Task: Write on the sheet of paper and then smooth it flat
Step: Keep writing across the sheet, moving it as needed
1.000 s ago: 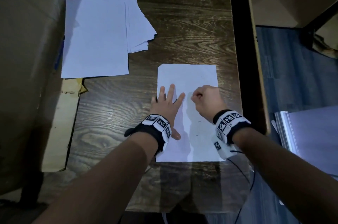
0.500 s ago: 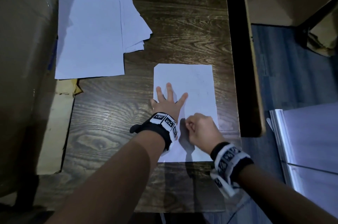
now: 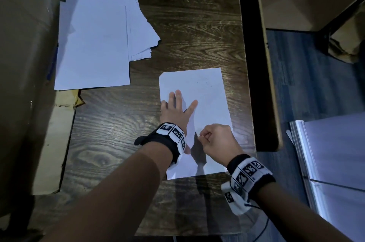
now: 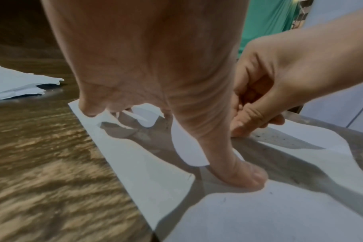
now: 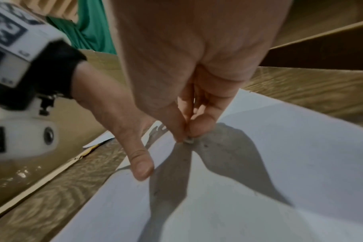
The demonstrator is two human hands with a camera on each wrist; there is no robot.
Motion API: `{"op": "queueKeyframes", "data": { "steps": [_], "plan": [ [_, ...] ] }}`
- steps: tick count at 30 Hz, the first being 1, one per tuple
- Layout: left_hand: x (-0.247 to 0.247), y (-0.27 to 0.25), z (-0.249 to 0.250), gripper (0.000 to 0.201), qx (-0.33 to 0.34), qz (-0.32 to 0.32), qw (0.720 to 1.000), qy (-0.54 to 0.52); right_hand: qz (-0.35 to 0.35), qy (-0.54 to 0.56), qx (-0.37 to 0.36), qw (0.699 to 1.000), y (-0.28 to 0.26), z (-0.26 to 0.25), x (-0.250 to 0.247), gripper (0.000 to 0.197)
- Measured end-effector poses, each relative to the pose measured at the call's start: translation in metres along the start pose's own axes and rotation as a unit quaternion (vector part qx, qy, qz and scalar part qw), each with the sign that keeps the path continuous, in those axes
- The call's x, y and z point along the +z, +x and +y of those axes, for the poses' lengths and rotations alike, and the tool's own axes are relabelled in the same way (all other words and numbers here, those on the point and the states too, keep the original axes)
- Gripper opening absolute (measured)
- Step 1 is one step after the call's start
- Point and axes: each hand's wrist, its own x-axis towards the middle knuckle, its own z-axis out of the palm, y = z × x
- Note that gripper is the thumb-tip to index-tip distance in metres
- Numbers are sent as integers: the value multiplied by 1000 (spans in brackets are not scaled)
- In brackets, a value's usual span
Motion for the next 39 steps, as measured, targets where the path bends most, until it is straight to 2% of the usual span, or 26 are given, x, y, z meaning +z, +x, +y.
{"op": "queueKeyframes", "data": {
  "steps": [4, 7, 9, 11, 13, 15, 17, 20, 22, 25, 26, 27, 30, 32, 34, 37, 39],
  "plan": [
    [4, 2, -8, 163, 15, 12, 1000, -4, 31, -2, -33, 999, 31, -11, -2, 8],
    [2, 2, -8, 165, 11, 6, 1000, -15, 82, 1, -18, 997, 59, -12, -6, 10],
    [3, 2, -8, 166, 12, 4, 1000, -14, 117, 10, -5, 993, 59, -10, -3, 11],
    [3, 4, -9, 164, 6, 6, 1000, -12, 102, -3, -24, 994, 35, -8, 11, 14],
    [3, 5, -8, 154, -2, 8, 1000, -10, 52, -19, -70, 996, 0, -10, 22, 14],
    [2, 5, -6, 147, -6, 8, 1000, -13, 10, -37, -91, 995, -3, -8, 16, 15],
    [0, 4, -5, 157, -4, 3, 1000, -3, 43, -55, -61, 996, 38, -9, -2, 19],
    [0, 1, -5, 166, -6, 0, 1000, 22, 122, -26, 5, 992, 96, -9, -25, 15],
    [-1, 1, -4, 166, -5, -3, 1000, 22, 128, -29, 11, 991, 84, -4, -17, 13],
    [-4, 3, -4, 163, -5, -5, 1000, 16, 61, -36, -40, 997, 20, -6, 2, 14],
    [-4, 4, -3, 162, -4, -7, 1000, 15, 40, -38, -55, 997, 12, -4, 1, 14],
    [-5, 4, -3, 163, -4, -8, 1000, 16, 34, -48, -58, 997, 21, -5, -4, 14],
    [-4, 3, -3, 165, -3, -8, 1000, 21, 108, -52, -19, 993, 86, -12, -25, 16],
    [-4, 2, -2, 166, -3, -6, 999, 32, 132, -27, 3, 991, 106, -13, -29, 15],
    [-4, 2, -2, 161, -5, -3, 1000, 30, 124, -37, 4, 992, 83, -10, -19, 15],
    [-4, 4, -3, 143, -7, 4, 1000, 5, 59, -31, -26, 997, 37, -4, -6, 14],
    [-4, 5, -4, 149, -6, -1, 1000, 6, 57, -38, -35, 997, 49, -3, -13, 14]
  ]
}}
